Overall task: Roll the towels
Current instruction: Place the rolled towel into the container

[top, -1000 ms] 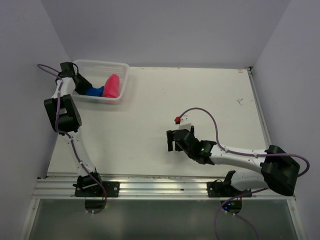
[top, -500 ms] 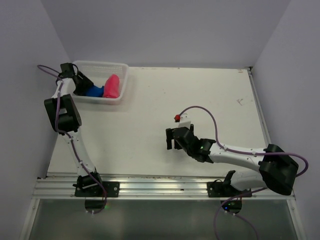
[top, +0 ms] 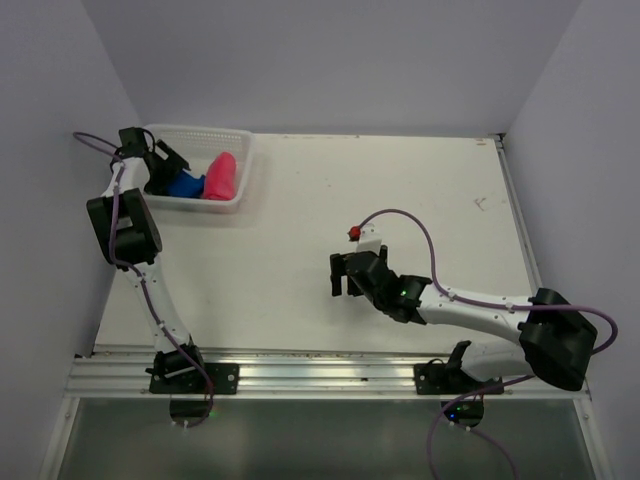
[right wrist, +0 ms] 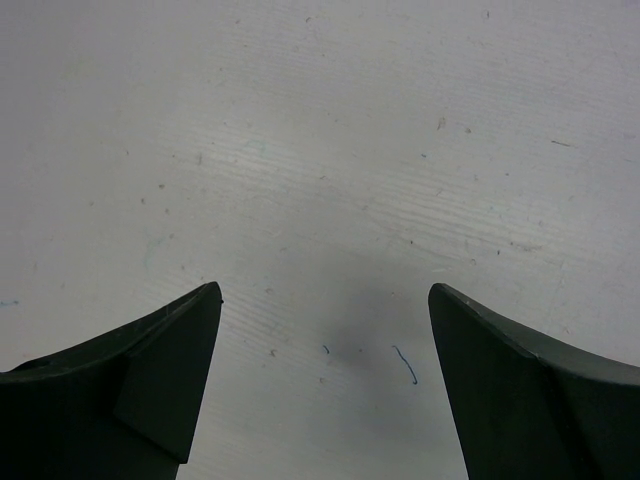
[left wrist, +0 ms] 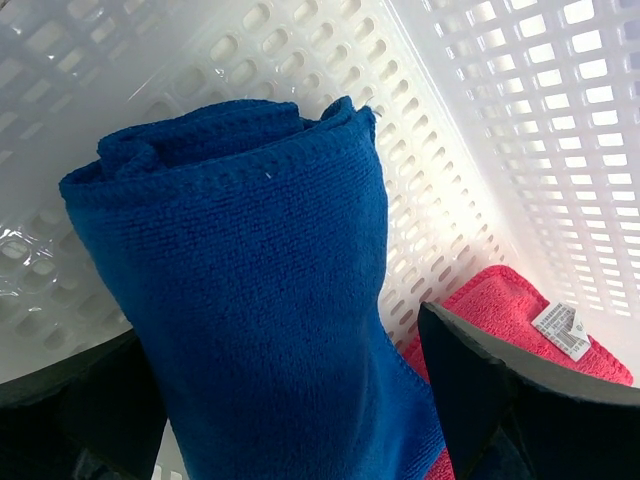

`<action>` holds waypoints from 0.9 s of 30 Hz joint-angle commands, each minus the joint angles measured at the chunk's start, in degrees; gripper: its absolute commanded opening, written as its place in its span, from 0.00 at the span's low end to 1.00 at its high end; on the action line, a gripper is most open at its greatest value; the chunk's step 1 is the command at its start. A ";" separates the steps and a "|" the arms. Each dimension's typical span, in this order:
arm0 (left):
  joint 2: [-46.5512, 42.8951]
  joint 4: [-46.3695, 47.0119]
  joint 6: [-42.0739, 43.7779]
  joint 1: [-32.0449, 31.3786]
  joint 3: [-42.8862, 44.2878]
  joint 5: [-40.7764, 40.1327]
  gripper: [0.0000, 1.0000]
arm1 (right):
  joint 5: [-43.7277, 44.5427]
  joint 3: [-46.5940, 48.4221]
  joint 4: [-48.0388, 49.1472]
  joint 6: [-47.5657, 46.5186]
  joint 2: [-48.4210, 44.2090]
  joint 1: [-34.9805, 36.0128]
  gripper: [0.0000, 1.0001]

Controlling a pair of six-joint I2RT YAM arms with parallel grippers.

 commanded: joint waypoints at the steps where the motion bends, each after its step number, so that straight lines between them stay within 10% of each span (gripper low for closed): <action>1: -3.13 0.08 -0.96 0.73 1.61 1.18 1.00 | 0.88 2.21 0.35 -0.01 -0.65 -0.24 0.89; 27: -8.32 -6.51 -1.58 0.81 4.17 -1.28 1.00 | -4.39 -0.34 2.19 1.75 -1.71 -5.86 0.91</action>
